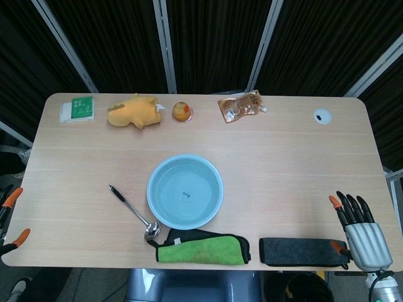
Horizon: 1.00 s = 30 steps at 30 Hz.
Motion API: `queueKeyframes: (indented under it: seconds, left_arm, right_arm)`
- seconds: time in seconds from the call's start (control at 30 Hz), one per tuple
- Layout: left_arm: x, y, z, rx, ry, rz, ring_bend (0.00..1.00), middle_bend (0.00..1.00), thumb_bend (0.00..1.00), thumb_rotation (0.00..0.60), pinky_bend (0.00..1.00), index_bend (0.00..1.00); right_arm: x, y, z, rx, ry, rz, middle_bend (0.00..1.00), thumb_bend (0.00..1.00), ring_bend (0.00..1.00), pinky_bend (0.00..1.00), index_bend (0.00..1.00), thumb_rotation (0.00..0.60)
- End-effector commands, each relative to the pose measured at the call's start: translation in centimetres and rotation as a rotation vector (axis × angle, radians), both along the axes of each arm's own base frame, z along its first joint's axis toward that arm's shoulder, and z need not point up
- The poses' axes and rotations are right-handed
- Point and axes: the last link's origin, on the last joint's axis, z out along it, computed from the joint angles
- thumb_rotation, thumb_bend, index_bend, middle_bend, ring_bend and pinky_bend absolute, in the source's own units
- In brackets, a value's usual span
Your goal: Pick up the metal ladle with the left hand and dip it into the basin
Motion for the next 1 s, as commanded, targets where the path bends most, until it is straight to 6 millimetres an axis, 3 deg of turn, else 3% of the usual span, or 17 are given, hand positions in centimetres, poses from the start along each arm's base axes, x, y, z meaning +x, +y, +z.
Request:
queueKeyframes:
  seconds: [0.03, 0.17, 0.33, 0.43, 0.73, 1.0]
  left_arm:
    - [0.2, 0.0, -0.2, -0.009, 0.004, -0.005, 0.0, 0.0, 0.25, 0.6, 0.0, 0.0]
    - [0.2, 0.1, -0.6, -0.026, 0.008, -0.006, 0.0, 0.0, 0.25, 0.6, 0.0, 0.01]
    - [0.5, 0.4, -0.8, -0.039, -0.004, -0.035, 0.0, 0.0, 0.25, 0.6, 0.0, 0.24]
    - [0.4, 0.8, -1.4, -0.078, -0.005, -0.036, 0.0, 0.0, 0.25, 0.6, 0.0, 0.32]
    - [-0.5, 4.4, -3.3, -0.187, 0.034, 0.076, 0.0, 0.0, 0.28, 0.6, 0.0, 0.38]
    - [0.6, 7.2, -5.5, -0.184, 0.054, 0.07, 0.0, 0.0, 0.28, 0.6, 0.0, 0.44]
  right_arm:
    - [0.0, 0.0, 0.1, -0.001, -0.002, -0.001, 0.0, 0.0, 0.0, 0.0, 0.0, 0.6]
    - [-0.2, -0.1, 0.0, 0.007, 0.005, -0.009, 0.0, 0.0, 0.0, 0.0, 0.0, 0.6]
    - [-0.1, -0.3, 0.0, 0.013, -0.002, -0.005, 0.0, 0.0, 0.0, 0.0, 0.0, 0.6]
    - [-0.3, -0.4, -0.1, 0.017, -0.002, -0.019, 0.0, 0.0, 0.0, 0.0, 0.0, 0.6]
    - [-0.2, -0.8, -0.7, 0.054, 0.0, -0.019, 0.0, 0.0, 0.0, 0.0, 0.0, 0.6]
    - [-0.4, -1.2, -0.8, 0.084, -0.008, -0.029, 0.0, 0.0, 0.0, 0.0, 0.0, 0.6]
